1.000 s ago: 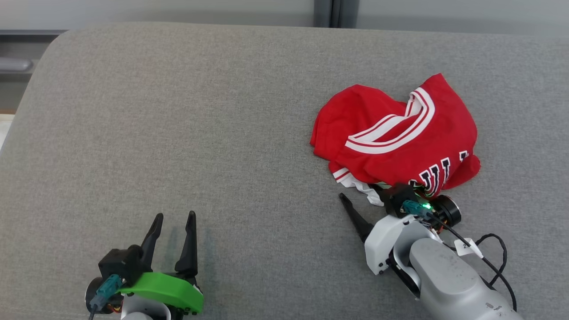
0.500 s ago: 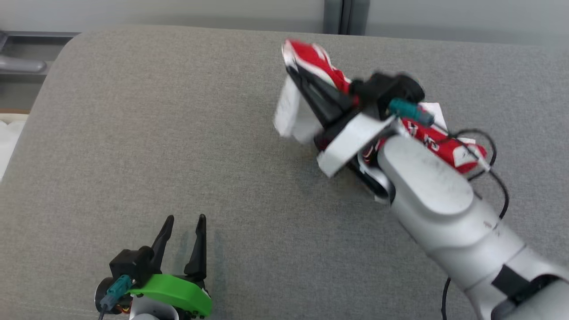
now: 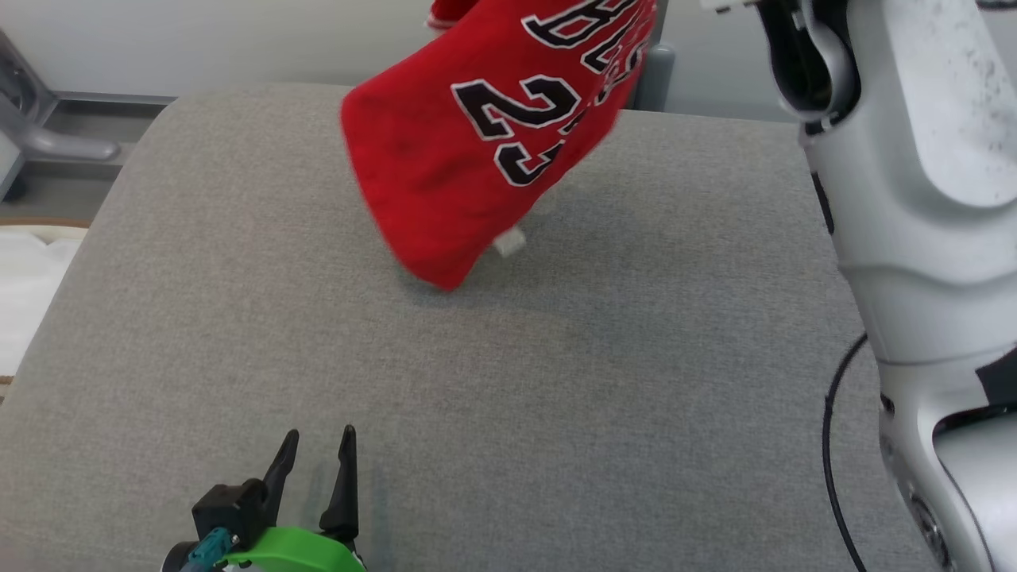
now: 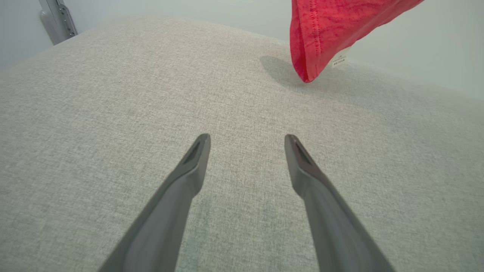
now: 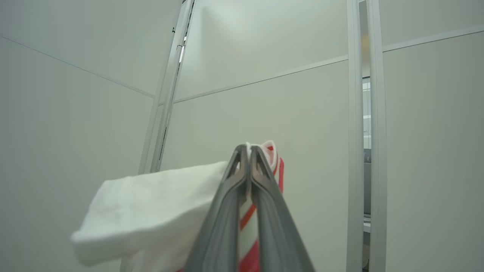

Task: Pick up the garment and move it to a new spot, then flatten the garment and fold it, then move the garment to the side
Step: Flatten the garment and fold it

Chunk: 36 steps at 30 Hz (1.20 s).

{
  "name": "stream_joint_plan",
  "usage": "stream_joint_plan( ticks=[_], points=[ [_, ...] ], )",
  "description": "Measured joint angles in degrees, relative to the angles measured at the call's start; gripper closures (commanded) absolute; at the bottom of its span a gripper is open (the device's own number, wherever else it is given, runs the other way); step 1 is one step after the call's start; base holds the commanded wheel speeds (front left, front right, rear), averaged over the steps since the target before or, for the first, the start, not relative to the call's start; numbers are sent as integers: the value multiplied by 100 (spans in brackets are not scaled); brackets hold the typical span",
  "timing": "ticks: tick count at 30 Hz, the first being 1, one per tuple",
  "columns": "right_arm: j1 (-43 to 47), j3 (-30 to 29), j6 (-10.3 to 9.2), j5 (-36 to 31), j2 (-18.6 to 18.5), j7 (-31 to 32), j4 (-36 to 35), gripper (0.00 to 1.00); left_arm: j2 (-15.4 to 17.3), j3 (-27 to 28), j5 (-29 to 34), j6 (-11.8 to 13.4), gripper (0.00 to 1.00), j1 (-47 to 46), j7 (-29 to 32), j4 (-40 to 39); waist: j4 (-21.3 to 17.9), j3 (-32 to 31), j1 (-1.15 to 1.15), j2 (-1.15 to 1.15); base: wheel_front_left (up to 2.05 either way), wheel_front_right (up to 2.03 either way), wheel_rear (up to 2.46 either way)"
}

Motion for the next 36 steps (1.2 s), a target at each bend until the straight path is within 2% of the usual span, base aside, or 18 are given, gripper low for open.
stream_joint_plan(
  ticks=[8, 9, 10, 11, 12, 13, 17, 19, 24, 36],
  points=[
    [2474, -1661, 1, -1254, -100, 1, 611, 100, -8, 66, 49, 0, 0, 6, 0, -73, -498, 46, 0, 0, 0, 0, 0],
    [2795, -1911, 0, -1362, -124, 1, 690, 93, 5, 47, 51, 0, 0, -35, 0, -90, -565, 71, 0, 0, 0, 0, 0],
    [3119, -2111, 0, -1517, -162, 1, 770, 75, 20, 47, 51, 0, 0, -79, 0, -109, -631, 100, 0, 0, 0, 0, 0],
    [3362, -2284, 1, -1646, -175, 1, 836, 44, 30, 35, 51, 0, 0, -113, 0, -123, -680, 124, 0, 0, 0, 0, 0],
    [3643, -2513, 1, -1739, -163, 1, 932, 4, 46, 29, 51, 0, 0, -147, 0, -134, -740, 156, 0, 0, 0, 0, 0],
    [3908, -2739, 1, -1856, -149, 7, 999, 0, 65, 29, 49, 0, 0, -171, 0, -136, -801, 187, 0, 0, 0, 0, 0],
    [4500, -3361, 0, -2250, -108, 7, 926, 0, 98, 11, 48, 0, 0, -205, 0, -151, -1028, 277, 0, 0, 0, 0, 0],
    [4630, -3451, 0, -2317, -69, 5, 833, 0, 103, 27, 42, 0, 0, -231, 0, -158, -1126, 303, 0, 0, 0, 0, 0],
    [4722, -3264, 1, -2362, -18, 5, 538, 0, 112, -23, 10, 0, 0, -486, 0, -191, -1407, 417, 0, 0, 0, 0, 0],
    [4560, -2516, 1, -1850, -8, 5, 147, 0, 335, -513, -202, 0, 0, -1700, 0, 83, -1692, 1043, 0, 0, 0, 0, 0]
  ],
)
